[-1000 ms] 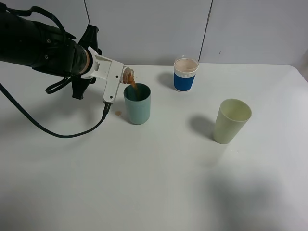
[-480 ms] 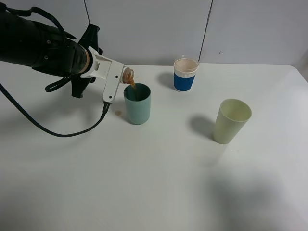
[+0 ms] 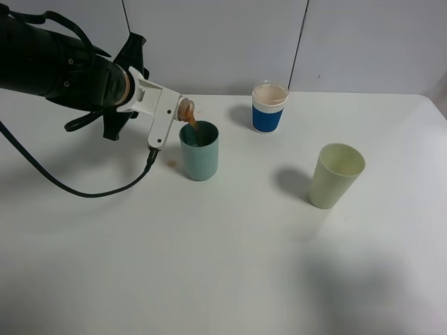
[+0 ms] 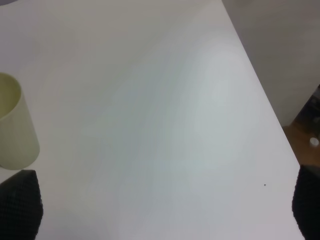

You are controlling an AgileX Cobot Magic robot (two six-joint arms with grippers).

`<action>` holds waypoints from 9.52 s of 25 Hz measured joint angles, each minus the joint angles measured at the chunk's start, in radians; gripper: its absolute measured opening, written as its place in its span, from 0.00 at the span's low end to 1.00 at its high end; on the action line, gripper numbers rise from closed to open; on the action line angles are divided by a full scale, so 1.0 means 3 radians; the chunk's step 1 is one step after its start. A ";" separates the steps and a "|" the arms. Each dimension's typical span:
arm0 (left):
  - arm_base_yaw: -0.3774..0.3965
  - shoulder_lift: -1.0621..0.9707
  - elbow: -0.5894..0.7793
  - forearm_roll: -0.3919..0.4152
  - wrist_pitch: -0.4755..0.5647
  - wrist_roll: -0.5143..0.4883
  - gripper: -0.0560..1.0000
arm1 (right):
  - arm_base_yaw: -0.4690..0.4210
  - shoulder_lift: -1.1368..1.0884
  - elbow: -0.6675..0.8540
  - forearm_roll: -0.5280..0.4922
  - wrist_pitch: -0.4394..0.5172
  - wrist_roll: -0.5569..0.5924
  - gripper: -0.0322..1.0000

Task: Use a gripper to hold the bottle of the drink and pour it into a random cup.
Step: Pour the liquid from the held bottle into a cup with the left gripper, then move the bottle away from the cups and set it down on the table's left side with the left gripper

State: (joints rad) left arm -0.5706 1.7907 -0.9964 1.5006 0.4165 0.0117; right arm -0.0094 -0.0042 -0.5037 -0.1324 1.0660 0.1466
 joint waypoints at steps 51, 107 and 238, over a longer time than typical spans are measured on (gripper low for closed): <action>-0.0095 0.0000 0.0000 0.0642 0.0074 0.0000 0.36 | 0.0000 0.0000 0.0000 0.0000 0.0000 0.0000 1.00; -0.0261 0.0000 -0.0001 0.0783 0.0155 -0.0078 0.36 | 0.0000 0.0000 0.0000 0.0000 0.0000 0.0000 1.00; 0.1229 0.1378 0.1057 -0.4722 -0.5414 0.0019 0.36 | 0.0000 0.0000 0.0000 0.0000 0.0000 0.0000 1.00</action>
State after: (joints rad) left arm -0.2020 2.2040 -0.6794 0.0842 -1.2079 0.0174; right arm -0.0094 -0.0042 -0.5037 -0.1324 1.0660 0.1466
